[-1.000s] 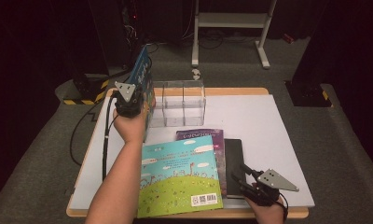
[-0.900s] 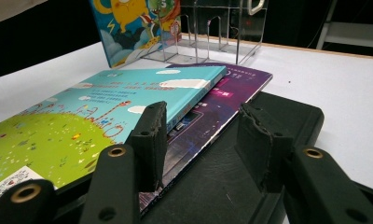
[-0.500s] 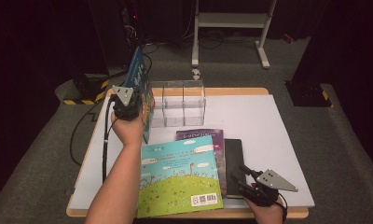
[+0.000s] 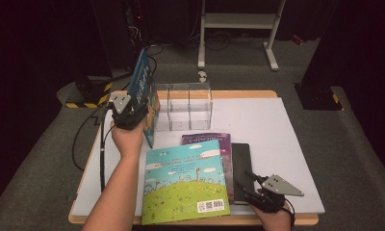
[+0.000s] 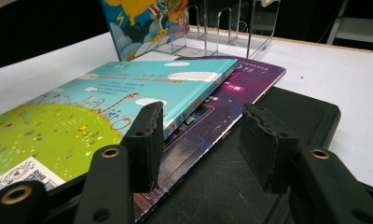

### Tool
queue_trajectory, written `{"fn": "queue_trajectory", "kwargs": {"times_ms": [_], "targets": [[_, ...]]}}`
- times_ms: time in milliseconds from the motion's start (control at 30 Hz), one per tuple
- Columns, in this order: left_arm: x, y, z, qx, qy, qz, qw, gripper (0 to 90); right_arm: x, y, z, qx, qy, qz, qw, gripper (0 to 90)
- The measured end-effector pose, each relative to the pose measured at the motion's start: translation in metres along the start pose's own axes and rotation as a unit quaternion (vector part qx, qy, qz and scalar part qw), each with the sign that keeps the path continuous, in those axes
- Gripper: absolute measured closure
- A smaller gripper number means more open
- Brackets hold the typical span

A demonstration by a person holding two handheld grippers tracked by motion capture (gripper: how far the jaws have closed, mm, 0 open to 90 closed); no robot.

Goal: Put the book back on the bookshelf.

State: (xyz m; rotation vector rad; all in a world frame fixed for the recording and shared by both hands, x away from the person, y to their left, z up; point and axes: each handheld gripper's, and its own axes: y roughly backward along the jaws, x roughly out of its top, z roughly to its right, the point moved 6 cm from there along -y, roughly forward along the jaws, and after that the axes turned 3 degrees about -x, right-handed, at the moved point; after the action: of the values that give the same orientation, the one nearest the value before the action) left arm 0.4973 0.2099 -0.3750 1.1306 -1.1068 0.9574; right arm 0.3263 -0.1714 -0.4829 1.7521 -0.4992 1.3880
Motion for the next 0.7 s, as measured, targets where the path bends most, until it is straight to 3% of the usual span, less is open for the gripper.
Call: {"fn": "queue_trajectory", "kwargs": {"times_ms": [100, 267, 333, 433, 533, 700], "targets": [[-0.003, 0.008, 0.001, -0.010, 0.001, 0.004, 0.9999, 44.1, -0.001, -0.001, 0.000, 0.002, 0.003, -0.004, 1.0000, 49.1], [-0.015, 0.020, 0.001, -0.038, 0.013, -0.019, 0.9990, 37.4, -0.002, -0.003, 0.000, 0.006, 0.003, -0.006, 1.0000, 48.4], [-0.022, 0.027, 0.003, -0.059, 0.016, -0.020, 0.9979, 36.8, -0.002, -0.003, -0.001, 0.012, 0.002, -0.009, 0.9999, 48.4], [-0.032, 0.037, 0.005, -0.068, 0.011, -0.021, 0.9974, 36.5, -0.003, -0.004, -0.001, 0.014, 0.005, -0.008, 0.9999, 47.8], [-0.041, 0.049, 0.004, -0.086, 0.025, -0.022, 0.9957, 36.4, -0.003, -0.005, -0.002, 0.020, 0.000, -0.007, 0.9998, 46.9], [-0.057, 0.064, 0.001, -0.104, 0.024, -0.041, 0.9935, 36.7, -0.004, -0.006, -0.005, 0.021, 0.000, -0.008, 0.9998, 45.5]]}}
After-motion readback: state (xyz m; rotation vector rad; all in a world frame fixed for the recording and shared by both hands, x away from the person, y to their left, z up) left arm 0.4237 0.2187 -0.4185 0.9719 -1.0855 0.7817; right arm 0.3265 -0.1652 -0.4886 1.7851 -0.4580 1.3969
